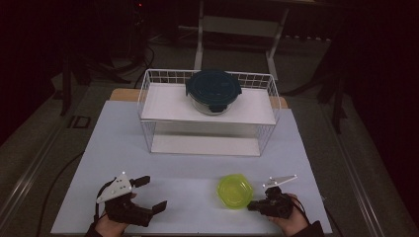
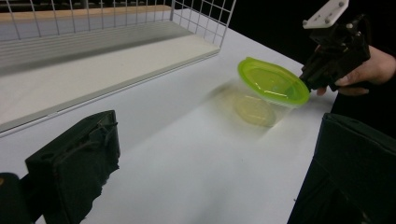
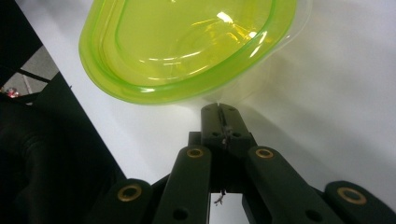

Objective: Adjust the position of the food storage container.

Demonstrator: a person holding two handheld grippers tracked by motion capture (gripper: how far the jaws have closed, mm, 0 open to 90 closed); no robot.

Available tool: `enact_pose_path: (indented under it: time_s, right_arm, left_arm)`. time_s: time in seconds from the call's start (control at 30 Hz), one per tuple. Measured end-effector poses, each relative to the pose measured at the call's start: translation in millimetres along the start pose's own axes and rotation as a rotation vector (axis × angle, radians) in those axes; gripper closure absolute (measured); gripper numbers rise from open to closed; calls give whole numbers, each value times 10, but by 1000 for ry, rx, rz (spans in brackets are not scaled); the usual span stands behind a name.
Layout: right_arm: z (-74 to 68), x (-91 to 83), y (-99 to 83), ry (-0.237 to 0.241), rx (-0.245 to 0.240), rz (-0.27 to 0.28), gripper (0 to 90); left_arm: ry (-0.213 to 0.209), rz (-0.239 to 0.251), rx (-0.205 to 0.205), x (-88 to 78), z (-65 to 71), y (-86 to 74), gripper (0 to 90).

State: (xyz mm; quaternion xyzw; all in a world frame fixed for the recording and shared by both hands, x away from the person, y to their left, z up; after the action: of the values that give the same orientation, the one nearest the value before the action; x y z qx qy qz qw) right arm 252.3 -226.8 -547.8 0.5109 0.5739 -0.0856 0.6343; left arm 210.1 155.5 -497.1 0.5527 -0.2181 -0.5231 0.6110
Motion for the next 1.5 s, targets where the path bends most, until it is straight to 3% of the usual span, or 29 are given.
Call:
enact_pose_path:
  time_s: [0.57, 1.03, 1.33, 1.5]
  right_arm:
    - [-118, 95, 113, 22, -2, -4, 900]
    - [-344, 315, 396, 37, -35, 0, 900]
    - [-395, 390, 475, 40, -43, 1, 900]
    - [-294, 345, 440, 4, -28, -1, 900]
  left_arm:
    - [5, 0, 5, -5, 1, 0, 0]
    - [9, 4, 11, -27, -2, 8, 0]
    - [8, 2, 11, -26, -7, 2, 0]
    - [8, -1, 14, -29, -3, 1, 0]
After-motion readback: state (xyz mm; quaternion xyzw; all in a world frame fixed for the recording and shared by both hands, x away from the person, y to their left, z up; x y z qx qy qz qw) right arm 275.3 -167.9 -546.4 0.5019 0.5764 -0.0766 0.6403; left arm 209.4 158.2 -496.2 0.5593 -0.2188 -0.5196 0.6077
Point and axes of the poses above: each handheld gripper's, and its own axes: x roughly forward along the jaws, y roughly out of its top, z roughly to its right, the point moved 4 cm from there along x, roughly forward along the jaws, and after that the axes turned 13 degrees about -y, right-handed, at the moved point
